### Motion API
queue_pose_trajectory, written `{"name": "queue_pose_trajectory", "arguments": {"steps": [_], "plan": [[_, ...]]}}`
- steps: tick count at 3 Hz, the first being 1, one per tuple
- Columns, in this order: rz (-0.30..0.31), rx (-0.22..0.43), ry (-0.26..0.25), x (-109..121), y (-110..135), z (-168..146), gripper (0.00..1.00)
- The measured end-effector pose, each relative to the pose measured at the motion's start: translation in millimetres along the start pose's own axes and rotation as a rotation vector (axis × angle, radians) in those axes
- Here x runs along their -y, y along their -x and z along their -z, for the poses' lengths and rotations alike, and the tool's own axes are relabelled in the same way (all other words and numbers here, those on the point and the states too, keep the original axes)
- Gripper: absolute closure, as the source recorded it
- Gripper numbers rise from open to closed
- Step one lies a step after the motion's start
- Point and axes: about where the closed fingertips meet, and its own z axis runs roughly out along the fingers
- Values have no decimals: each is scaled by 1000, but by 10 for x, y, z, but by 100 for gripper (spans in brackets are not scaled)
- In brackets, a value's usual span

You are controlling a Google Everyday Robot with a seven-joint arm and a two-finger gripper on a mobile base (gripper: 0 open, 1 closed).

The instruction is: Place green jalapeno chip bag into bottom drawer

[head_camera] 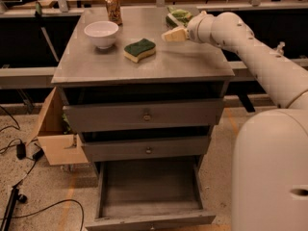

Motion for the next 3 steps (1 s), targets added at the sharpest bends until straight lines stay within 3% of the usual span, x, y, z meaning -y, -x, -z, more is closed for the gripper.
{"name": "queue_pose_trajectory", "arguments": {"steps": [1, 2, 3], "plan": [[-17, 14, -62, 209, -33, -303, 0], [-18, 13, -101, 370, -111, -542, 18], [-16, 21, -102, 411, -145, -707, 41]]}}
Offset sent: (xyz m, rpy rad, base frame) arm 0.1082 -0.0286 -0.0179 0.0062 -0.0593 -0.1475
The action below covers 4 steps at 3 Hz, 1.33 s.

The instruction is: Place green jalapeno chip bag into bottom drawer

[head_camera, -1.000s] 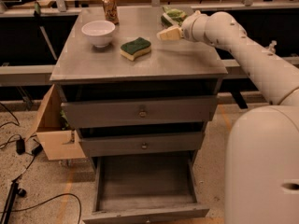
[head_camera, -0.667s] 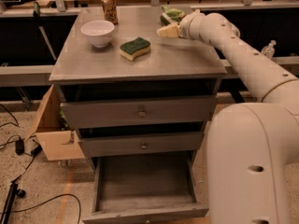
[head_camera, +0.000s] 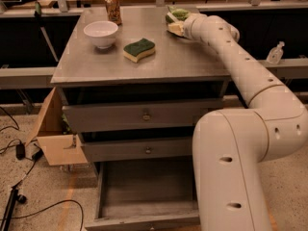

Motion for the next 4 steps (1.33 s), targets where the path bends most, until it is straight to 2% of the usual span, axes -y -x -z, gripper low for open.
{"name": "queue_pose_trajectory", "arguments": {"steps": [1, 2, 3, 4], "plan": [[5, -4, 27, -25, -12, -47, 64], [1, -22, 43, 63, -14, 107, 88], [-21, -51, 76, 144, 11, 453, 100], [-52, -50, 153, 60, 86, 1038, 100]]}}
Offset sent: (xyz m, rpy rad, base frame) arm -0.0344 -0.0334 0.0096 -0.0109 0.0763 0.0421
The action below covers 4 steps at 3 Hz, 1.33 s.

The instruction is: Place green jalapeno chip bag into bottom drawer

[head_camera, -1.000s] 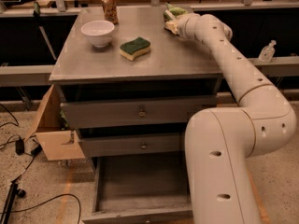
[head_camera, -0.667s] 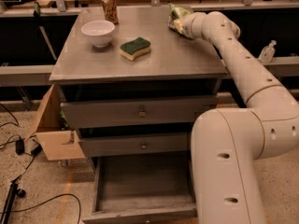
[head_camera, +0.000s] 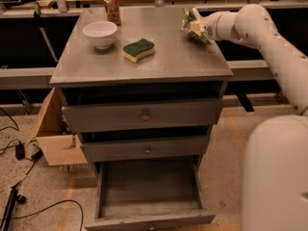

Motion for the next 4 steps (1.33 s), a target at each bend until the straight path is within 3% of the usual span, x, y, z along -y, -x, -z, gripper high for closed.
{"name": "queue_pose_trajectory", "arguments": {"steps": [1, 2, 3, 4], "plan": [[-58, 37, 57, -315, 170, 558, 100], [-151, 50, 142, -843, 151, 897, 100], [-175, 26, 186, -1104, -7, 864, 100], [-172, 30, 182, -1074, 18, 866, 100]]}}
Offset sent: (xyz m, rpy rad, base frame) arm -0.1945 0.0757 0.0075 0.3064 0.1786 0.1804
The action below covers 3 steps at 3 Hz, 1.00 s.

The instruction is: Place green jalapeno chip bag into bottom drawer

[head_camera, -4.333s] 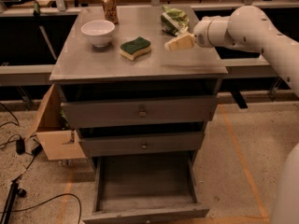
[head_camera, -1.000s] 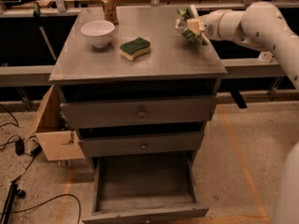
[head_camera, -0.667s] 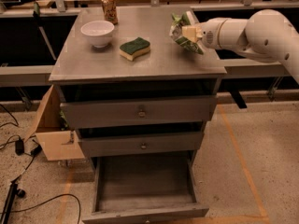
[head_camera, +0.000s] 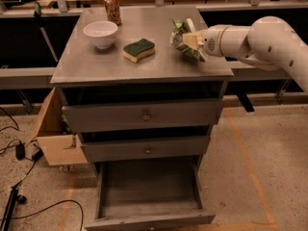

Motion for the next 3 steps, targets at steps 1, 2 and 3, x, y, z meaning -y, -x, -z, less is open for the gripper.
{"name": "queue_pose_trajectory", "arguments": {"steps": [1, 2, 3], "plan": [[-35, -12, 31, -214, -24, 76, 100], [-126, -26, 34, -518, -40, 313, 100], [-270, -85, 19, -927, -184, 609, 100]]}}
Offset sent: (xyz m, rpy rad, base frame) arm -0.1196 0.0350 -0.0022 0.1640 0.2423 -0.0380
